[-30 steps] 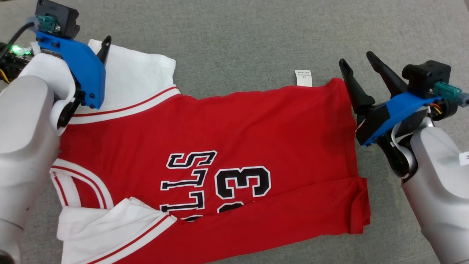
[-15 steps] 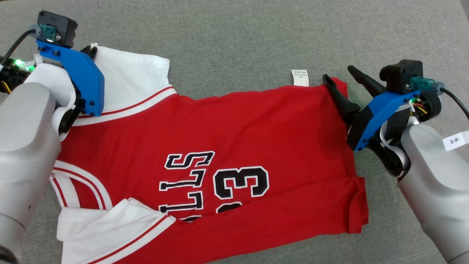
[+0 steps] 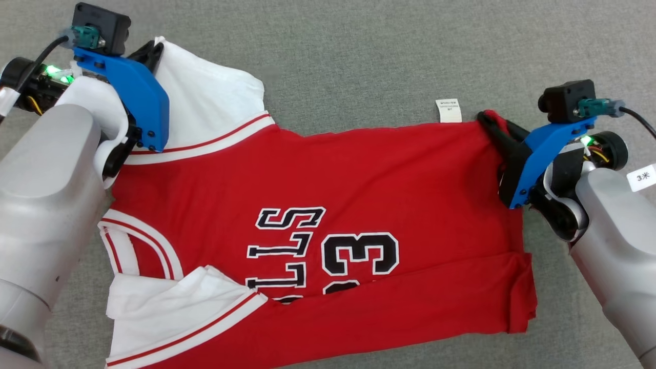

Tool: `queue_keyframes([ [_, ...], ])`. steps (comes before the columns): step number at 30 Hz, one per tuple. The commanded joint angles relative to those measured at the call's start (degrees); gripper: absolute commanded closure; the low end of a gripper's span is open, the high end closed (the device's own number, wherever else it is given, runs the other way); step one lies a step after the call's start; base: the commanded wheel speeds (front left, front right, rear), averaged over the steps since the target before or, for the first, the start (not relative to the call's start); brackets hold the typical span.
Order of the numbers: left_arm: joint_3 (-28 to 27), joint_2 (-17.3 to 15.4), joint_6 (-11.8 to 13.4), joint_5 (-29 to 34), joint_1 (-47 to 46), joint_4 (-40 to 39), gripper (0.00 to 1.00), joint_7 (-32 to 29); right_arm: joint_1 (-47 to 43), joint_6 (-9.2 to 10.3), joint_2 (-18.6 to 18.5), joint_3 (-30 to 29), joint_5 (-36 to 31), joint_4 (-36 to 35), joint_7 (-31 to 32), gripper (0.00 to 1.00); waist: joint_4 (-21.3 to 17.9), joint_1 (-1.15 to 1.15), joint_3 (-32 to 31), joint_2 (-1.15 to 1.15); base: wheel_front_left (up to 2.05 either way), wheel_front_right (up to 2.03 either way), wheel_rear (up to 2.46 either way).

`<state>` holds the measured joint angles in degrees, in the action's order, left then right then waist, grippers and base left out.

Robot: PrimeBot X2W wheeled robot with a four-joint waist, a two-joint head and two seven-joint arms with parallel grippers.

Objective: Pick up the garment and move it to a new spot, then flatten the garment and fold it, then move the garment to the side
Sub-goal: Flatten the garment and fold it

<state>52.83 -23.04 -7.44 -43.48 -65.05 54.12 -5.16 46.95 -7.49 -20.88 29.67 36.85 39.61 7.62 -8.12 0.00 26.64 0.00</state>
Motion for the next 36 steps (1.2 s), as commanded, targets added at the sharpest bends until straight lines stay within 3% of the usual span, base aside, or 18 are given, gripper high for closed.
queue_keyframes([
  [1, 0.05, 0.13, -0.02, -0.42, -1.64, 0.53, 1.0, 1.27, 1.61, -0.01, -0.56, -0.5, -0.34, 0.5, -1.25, 1.0, 0.31, 0.0, -0.19, 0.0, 0.0, 0.0, 0.0],
  [10, -0.07, 2.19, 0.02, -0.05, -1.98, 3.49, 1.0, 10.95, 5.11, -0.01, 1.06, -2.42, -3.21, 7.05, -10.47, 1.0, 2.86, 0.0, -3.51, 0.0, 0.0, 0.0, 0.0],
  [21, 0.57, 1.99, 0.82, -0.82, 7.62, -2.46, 1.0, 19.42, -2.08, -0.01, 1.27, -1.27, -2.47, 11.36, -19.92, 1.0, 5.02, 0.0, -8.53, 0.0, 0.0, 0.0, 0.0],
  [27, -1.93, -1.57, 5.81, -1.01, 17.64, -13.5, 1.0, 20.32, -6.09, -0.01, 1.21, -2.3, -3.71, 11.66, -22.5, 1.0, 5.78, 0.0, -10.54, 0.0, 0.0, 0.0, 0.0],
  [36, -4.68, -8.38, 16.71, -1.19, 36.44, -37.32, 1.0, 20.39, -11.23, -0.01, 0.96, -7.03, -6.87, 9.23, -22.87, 1.0, 7.29, 0.0, -12.46, 0.0, 0.0, 0.0, 0.0],
])
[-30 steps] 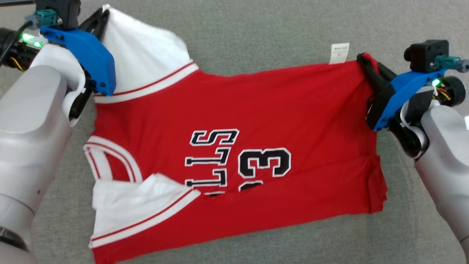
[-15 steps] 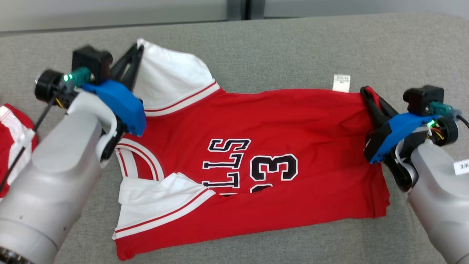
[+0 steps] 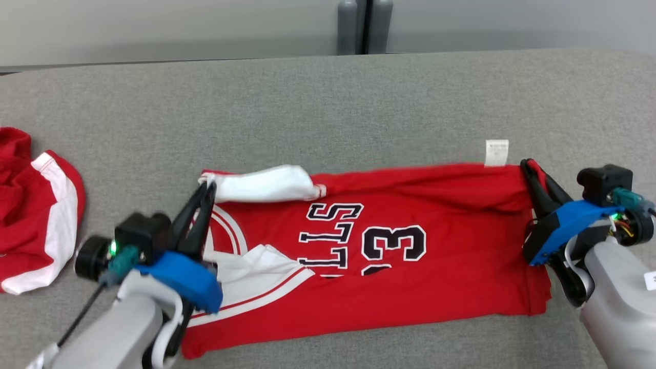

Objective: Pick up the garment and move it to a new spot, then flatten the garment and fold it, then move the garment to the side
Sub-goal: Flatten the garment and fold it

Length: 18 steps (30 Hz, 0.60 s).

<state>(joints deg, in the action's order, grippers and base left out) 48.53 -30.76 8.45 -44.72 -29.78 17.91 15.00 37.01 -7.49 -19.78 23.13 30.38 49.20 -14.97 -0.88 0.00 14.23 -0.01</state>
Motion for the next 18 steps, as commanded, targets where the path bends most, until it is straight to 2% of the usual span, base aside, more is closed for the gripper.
queue_keyframes([
  [1, -0.35, -1.08, 1.94, -0.4, 3.0, -3.44, 1.0, 0.1, -2.01, -0.01, -0.11, -1.23, -0.89, -0.93, -0.28, 1.0, 0.23, 0.0, -0.25, 0.01, 0.0, 0.0, 0.0],
  [2, -0.35, -1.08, 1.94, -0.4, 3.0, -3.44, 1.0, 0.1, -2.01, -0.01, -0.11, -1.23, -0.89, -0.93, -0.28, 1.0, 0.23, 0.0, -0.25, 0.01, 0.0, 0.0, 0.0],
  [3, -0.43, -2.32, 4.27, -0.68, 6.09, -7.26, 1.0, -0.14, -3.38, -0.01, 0.04, -2.55, -1.76, -1.99, -0.29, 1.0, 0.44, 0.0, -0.56, 0.01, 0.0, 0.0, 0.0],
  [7, -0.51, -3.41, 7.91, -1.82, 11.72, -13.44, 1.0, -0.32, -6.68, -0.01, 0.43, -5.31, -3.03, -3.96, -0.29, 1.0, 0.9, 0.0, -1.09, 0.01, 0.0, 0.0, 0.0],
  [14, -0.82, -3.83, 11.36, -3.11, 17.37, -18.35, 1.0, -0.19, -10.97, -0.01, 1.36, -7.6, -4.65, -6.95, -0.3, 1.0, 1.12, 0.0, -1.79, 0.01, 0.0, 0.0, 0.0],
  [15, -0.68, -3.87, 11.71, -3.4, 18.15, -18.61, 1.0, -0.24, -11.48, -0.01, 1.52, -7.79, -4.71, -7.21, -0.3, 0.87, 1.14, 0.0, -1.92, 0.01, 0.0, 0.0, 0.0],
  [16, -0.74, -3.6, 11.75, -3.62, 18.56, -18.91, 1.0, -0.2, -11.9, -0.01, 1.61, -8.31, -4.56, -7.99, -0.31, 0.2, 1.27, 0.0, -2.1, 0.01, 0.0, 0.0, 0.0],
  [17, -1.05, -3.63, 12.12, -3.1, 18.64, -18.97, 0.64, -0.11, -12.45, -0.01, 1.87, -8.55, -4.27, -8.65, -0.3, 0.0, 1.33, 0.0, -2.27, 0.01, 0.0, 0.0, 0.0],
  [18, -1.42, -3.56, 12.49, -2.71, 18.86, -19.03, 0.0, -0.01, -13.06, -0.01, 1.93, -8.86, -4.35, -9.49, -0.31, 0.0, 1.33, 0.0, -2.42, 0.01, 0.0, 0.0, 0.0],
])
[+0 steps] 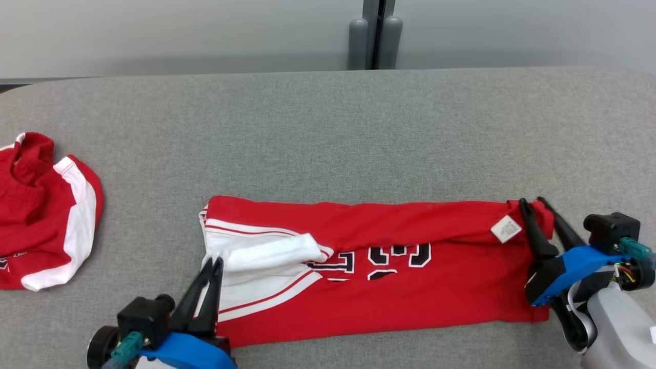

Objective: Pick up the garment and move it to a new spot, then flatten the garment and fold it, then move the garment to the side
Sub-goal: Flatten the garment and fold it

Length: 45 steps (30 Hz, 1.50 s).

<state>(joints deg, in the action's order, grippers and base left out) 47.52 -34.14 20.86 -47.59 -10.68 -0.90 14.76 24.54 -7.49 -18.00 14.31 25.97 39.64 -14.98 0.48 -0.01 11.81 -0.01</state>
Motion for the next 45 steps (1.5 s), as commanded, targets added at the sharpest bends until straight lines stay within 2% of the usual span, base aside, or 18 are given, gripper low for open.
queue_keyframes([
  [1, -1.21, 0.55, 0.36, -0.03, 0.25, -0.53, 0.0, 0.31, -1.15, -0.01, 0.01, -0.65, -0.02, -1.13, -0.3, 0.0, 0.03, 0.01, -0.17, 0.01, 0.0, 0.0, 0.0],
  [3, -2.97, 0.84, 0.69, 1.34, 1.1, -0.6, 0.0, 0.43, -2.4, -0.01, -0.13, -1.85, 0.08, -4.07, -0.28, 0.0, 0.06, 0.01, -0.5, 0.01, 0.0, 0.0, 0.0],
  [7, -11.57, 4.23, 1.24, 6.93, 3.39, -3.25, 0.0, 0.46, -4.45, -0.01, -0.7, -4.06, -0.37, -8.94, -0.26, 0.0, -0.12, 0.01, -0.92, 0.01, 0.0, 0.0, 0.0],
  [9, -16.22, 6.04, 0.97, 11.0, 5.3, -4.09, 0.0, 0.47, -4.81, -0.01, -0.82, -4.72, -0.44, -8.89, -0.27, 0.0, -0.28, 0.01, -0.97, 0.01, 0.0, 0.0, 0.0],
  [12, -24.28, 10.53, -0.37, 16.34, 8.27, -5.25, 0.0, 0.48, -4.09, -0.01, -0.51, -5.38, -0.4, -6.86, 1.14, 0.0, -0.13, 0.01, -0.96, 0.01, 0.0, 0.0, 0.0],
  [15, -31.04, 14.51, -2.44, 21.8, 11.02, -4.96, 0.0, 0.49, -3.67, -0.01, 0.35, -5.72, -0.11, -4.29, 2.62, 0.0, 0.25, 0.01, -0.89, 0.01, 0.0, 0.0, 0.0],
  [22, -41.1, 22.88, -8.61, 31.23, 15.51, -1.97, 0.0, 0.48, -4.16, -0.01, 1.92, -6.12, 0.45, 2.31, 4.12, 0.0, 1.0, 0.01, -0.81, 0.01, 0.0, 0.0, 0.0],
  [30, -47.74, 28.19, -14.64, 38.39, 17.0, 1.16, 0.0, 0.48, -5.56, -0.01, 5.1, -4.4, 3.28, 7.8, 5.45, 0.0, 0.96, 0.01, -1.34, 0.01, 0.0, 0.0, 0.0],
  [31, -48.36, 28.62, -15.19, 38.6, 16.88, 1.54, 0.0, 0.48, -5.66, -0.02, 5.57, -4.15, 3.63, 8.66, 6.01, 0.13, 0.98, 0.01, -1.41, 0.01, 0.0, 0.0, 0.0],
  [32, -48.89, 28.9, -15.74, 39.01, 16.65, 1.78, 0.0, 0.49, -5.69, -0.02, 6.12, -3.86, 4.12, 9.34, 6.23, 0.44, 0.99, 0.01, -1.49, 0.01, 0.0, 0.0, 0.0],
  [33, -49.35, 29.23, -16.3, 39.59, 16.57, 2.33, 0.0, 0.48, -5.64, -0.01, 6.62, -3.66, 4.69, 10.07, 6.71, 0.63, 0.97, 0.01, -1.59, 0.01, 0.0, 0.0, 0.0],
  [34, -49.87, 29.64, -16.74, 39.71, 16.39, 2.57, 0.0, 0.49, -5.65, -0.02, 6.92, -3.11, 4.92, 10.58, 7.09, 1.0, 0.96, 0.01, -1.71, 0.01, 0.0, 0.0, 0.0],
  [36, -50.45, 29.94, -17.49, 40.69, 16.15, 3.16, 0.0, 0.49, -5.29, -0.02, 7.21, -2.57, 5.95, 10.55, 6.04, 1.0, 0.88, 0.01, -1.92, 0.01, 0.0, 0.0, 0.0],
  [39, -51.68, 30.28, -18.37, 41.51, 16.31, 3.51, 0.0, 0.49, -4.16, -0.01, 5.58, -3.14, 7.31, 10.06, 3.98, 1.0, 0.43, 0.01, -2.29, 0.01, 0.0, 0.0, 0.0],
  [45, -52.46, 30.9, -19.16, 42.79, 17.02, 3.93, 0.0, 0.5, -2.33, 0.03, -0.54, -6.89, 9.44, 10.38, 1.64, 1.0, -0.16, 0.01, -3.18, 0.01, 0.0, 0.0, 0.0],
])
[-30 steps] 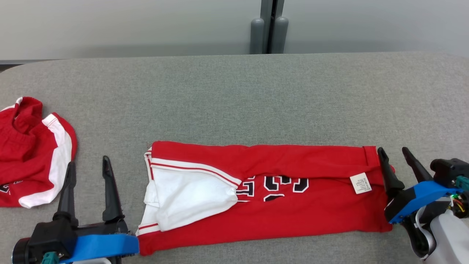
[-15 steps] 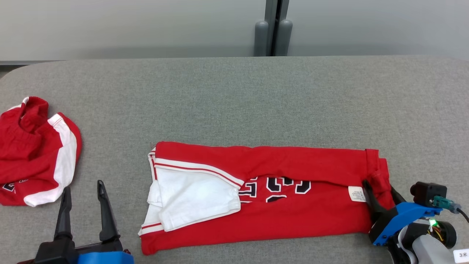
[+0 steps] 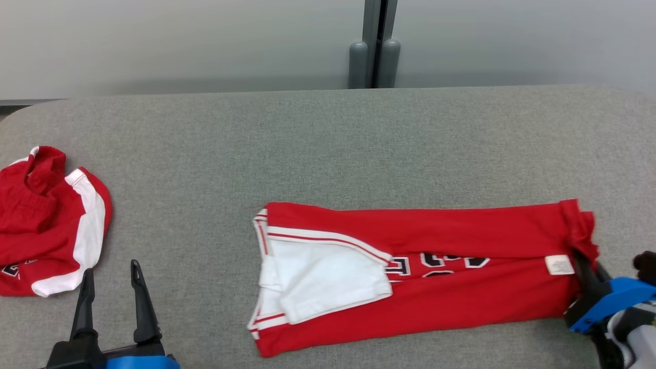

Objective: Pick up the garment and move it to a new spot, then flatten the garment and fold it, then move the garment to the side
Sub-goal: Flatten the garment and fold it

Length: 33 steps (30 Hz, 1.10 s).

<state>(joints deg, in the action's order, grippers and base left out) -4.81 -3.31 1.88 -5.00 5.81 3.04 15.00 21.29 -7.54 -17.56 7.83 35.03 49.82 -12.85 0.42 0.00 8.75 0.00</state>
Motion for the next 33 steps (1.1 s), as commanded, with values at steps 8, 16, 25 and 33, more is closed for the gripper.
queue_keyframes([
  [8, -1.0, 0.38, -0.33, 1.03, 1.47, 0.31, 0.0, 0.26, 0.8, 0.06, -7.25, -2.83, 0.41, -0.86, -0.95, 1.0, -0.97, 0.0, -1.27, 0.0, 0.0, 0.0, 0.0],
  [16, -1.12, 0.43, -0.05, 1.5, 1.69, 0.52, 0.0, 0.25, -0.27, 0.04, -2.55, 1.9, -0.87, -10.37, 0.18, 1.0, -1.22, 0.0, -1.53, 0.0, 0.0, 0.0, 0.0],
  [25, -1.01, 0.46, -0.03, 1.37, 1.28, 0.55, 0.0, 0.26, -2.82, 0.04, 5.69, 10.13, -2.85, -23.39, 4.84, 1.0, -0.69, 0.0, -1.44, 0.0, 0.0, 0.0, 0.0],
  [33, 0.77, 0.47, 0.1, 1.28, -0.66, 0.82, 0.0, 0.26, -1.01, 0.04, 12.77, 17.48, -4.47, -26.83, 8.31, 1.0, 0.93, 0.0, -0.13, 0.0, 0.0, 0.0, 0.0],
])
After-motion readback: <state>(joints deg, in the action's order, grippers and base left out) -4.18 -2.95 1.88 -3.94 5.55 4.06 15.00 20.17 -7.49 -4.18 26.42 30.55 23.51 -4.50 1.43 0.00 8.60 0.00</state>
